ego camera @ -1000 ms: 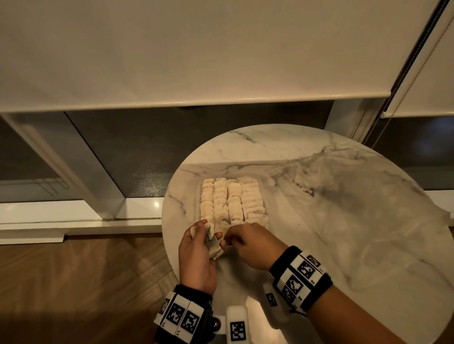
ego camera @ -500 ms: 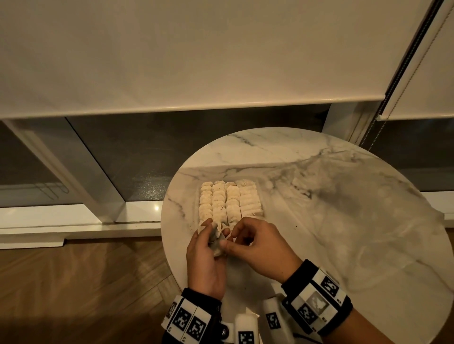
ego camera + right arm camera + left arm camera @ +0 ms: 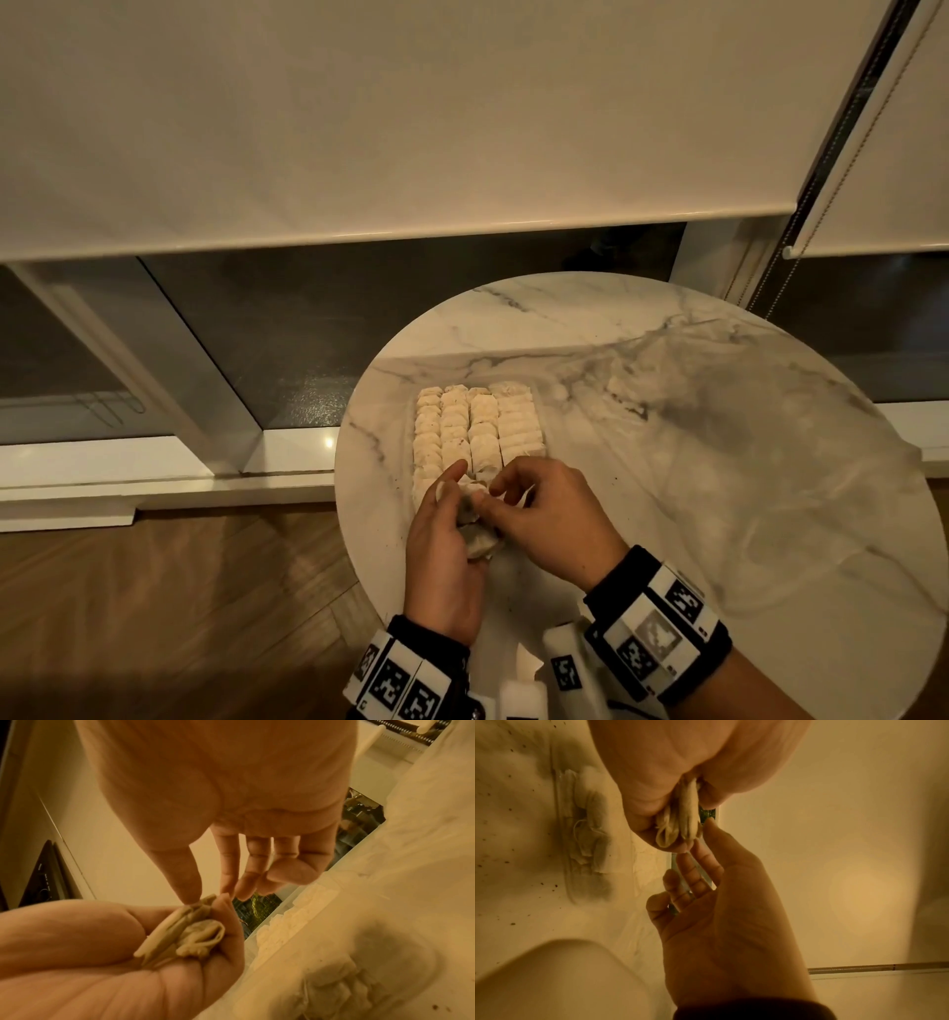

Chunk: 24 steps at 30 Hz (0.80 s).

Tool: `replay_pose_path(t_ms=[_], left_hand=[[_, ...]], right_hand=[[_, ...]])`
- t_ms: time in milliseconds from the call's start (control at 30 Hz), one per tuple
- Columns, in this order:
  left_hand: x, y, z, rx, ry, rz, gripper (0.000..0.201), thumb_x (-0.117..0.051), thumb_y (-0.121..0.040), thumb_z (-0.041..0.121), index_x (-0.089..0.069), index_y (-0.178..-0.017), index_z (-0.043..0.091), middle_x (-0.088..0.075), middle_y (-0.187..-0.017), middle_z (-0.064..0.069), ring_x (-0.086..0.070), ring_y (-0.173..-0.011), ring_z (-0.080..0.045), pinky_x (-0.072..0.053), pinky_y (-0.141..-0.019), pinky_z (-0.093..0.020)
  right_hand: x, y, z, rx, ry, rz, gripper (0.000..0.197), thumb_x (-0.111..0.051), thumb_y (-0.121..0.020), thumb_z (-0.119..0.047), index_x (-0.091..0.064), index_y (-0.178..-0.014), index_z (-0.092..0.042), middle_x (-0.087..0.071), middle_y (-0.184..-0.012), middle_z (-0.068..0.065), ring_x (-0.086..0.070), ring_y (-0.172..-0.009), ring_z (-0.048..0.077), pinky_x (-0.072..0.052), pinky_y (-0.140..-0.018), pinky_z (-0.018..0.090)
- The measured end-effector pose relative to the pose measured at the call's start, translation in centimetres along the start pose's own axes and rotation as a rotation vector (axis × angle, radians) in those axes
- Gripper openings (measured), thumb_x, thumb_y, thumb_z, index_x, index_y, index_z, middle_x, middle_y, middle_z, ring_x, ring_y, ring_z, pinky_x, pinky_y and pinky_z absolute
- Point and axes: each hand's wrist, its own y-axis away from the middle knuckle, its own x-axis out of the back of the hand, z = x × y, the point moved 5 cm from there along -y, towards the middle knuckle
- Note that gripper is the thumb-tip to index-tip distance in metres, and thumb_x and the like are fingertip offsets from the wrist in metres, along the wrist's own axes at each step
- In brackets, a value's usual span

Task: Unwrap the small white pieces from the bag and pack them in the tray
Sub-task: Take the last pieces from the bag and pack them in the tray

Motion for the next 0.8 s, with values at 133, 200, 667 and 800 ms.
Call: replay_pose_path(t_ms=[133, 200, 667, 800], left_hand=[[-0.3, 0.0, -0.1, -0.013, -0.038, -0.019, 0.031, -0.043, -0.106, 0.026, -0.065, -0.126, 0.016, -0.070, -0.122, -0.015, -0.066, -0.115, -0.030, -0.054, -0.093, -0.043], [-0.5, 0.1, -0.1, -0.019, -0.048, -0.035, 0.032, -0.043, -0.106, 0.027, -0.065, -0.127, 0.016, -0.070, -0.122, -0.014, -0.067, -0.114, -0.029, -0.054, -0.094, -0.042], [0.3, -0.5, 0.3, -0.044, -0.087, -0.042, 0.019, -0.059, -0.098, 0.016, -0.068, -0.110, 0.005, -0.074, -0.096, -0.015, -0.069, -0.068, -0.016, -0.054, -0.051, -0.026], [0.6, -0.6, 0.4, -0.078, -0.122, -0.035, 0.023, -0.064, -0.094, 0.016, -0.069, -0.111, 0.001, -0.073, -0.098, -0.018, -0.068, -0.072, -0.018, -0.056, -0.058, -0.028]], right_hand=[[0.1, 0.0, 0.3, -0.063, 0.030, 0.002, 0.036, -0.072, -0.071, -0.063, -0.070, -0.072, -0.028, -0.067, -0.068, -0.009, -0.061, -0.062, 0.002, -0.043, -0.053, 0.018], [0.1, -0.2, 0.3, -0.066, 0.016, 0.000, 0.026, -0.075, -0.073, -0.054, -0.071, -0.073, -0.028, -0.068, -0.068, -0.009, -0.060, -0.060, 0.002, -0.045, -0.055, 0.020], [0.9, -0.9, 0.5, -0.060, -0.291, 0.018, 0.004, -0.076, -0.086, -0.026, -0.074, -0.087, -0.022, -0.074, -0.075, -0.004, -0.071, -0.068, 0.011, -0.061, -0.065, 0.032], [1.2, -0.9, 0.5, -0.071, -0.446, 0.033, 0.001, -0.074, -0.089, -0.013, -0.073, -0.090, -0.013, -0.074, -0.075, 0.003, -0.071, -0.068, 0.018, -0.059, -0.061, 0.029]])
